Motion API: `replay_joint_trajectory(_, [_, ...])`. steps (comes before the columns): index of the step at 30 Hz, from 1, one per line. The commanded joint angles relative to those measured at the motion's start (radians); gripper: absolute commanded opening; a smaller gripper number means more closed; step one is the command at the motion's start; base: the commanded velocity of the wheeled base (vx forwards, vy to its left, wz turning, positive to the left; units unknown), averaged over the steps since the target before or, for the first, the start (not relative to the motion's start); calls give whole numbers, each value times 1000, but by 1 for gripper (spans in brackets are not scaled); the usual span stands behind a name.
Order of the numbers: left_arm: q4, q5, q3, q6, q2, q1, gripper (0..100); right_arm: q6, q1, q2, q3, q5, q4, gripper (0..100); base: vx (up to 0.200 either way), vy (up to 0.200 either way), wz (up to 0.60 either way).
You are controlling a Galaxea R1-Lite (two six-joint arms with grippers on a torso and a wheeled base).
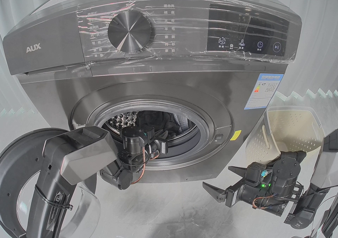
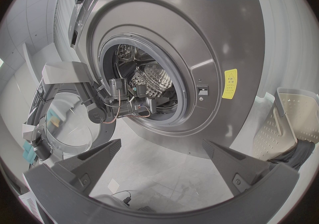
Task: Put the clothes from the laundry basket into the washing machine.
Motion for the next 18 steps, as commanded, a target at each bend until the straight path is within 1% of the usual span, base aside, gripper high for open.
replay_joint_trajectory(1, [-16,1,76,-4,-71,-4,0,1,0,3,0,0,0,100,0,0,0])
replay_joint_trajectory(3, [-22,1,97,-4,-85,-6,0,-1,0,3,0,0,0,100,0,0,0])
replay_joint_trajectory(4, [-45,2,148,-1,-108,-7,0,1,0,3,0,0,0,100,0,0,0])
replay_joint_trajectory(6, [-62,2,184,-1,-120,-12,0,1,0,3,0,0,0,100,0,0,0])
replay_joint_trajectory(7, [-69,2,200,-3,-125,-12,100,1,0,3,0,0,0,100,0,0,0])
replay_joint_trajectory(10, [-105,5,230,-12,-132,-10,100,1,0,3,2,0,0,100,0,0,0])
replay_joint_trajectory(12, [-140,10,246,-12,-135,-10,100,1,0,3,3,0,0,100,0,0,0])
replay_joint_trajectory(13, [-140,10,246,-12,-135,-10,100,1,0,3,3,0,0,100,0,0,0])
replay_joint_trajectory(14, [-164,10,281,-12,-148,-12,100,1,0,3,3,0,0,100,0,0,0])
replay_joint_trajectory(17, [-183,7,365,-10,-191,-27,100,2,0,3,5,-1,0,100,0,0,0])
replay_joint_trajectory(18, [-194,-2,416,-10,-210,-41,100,2,0,1,8,-1,0,100,0,0,0])
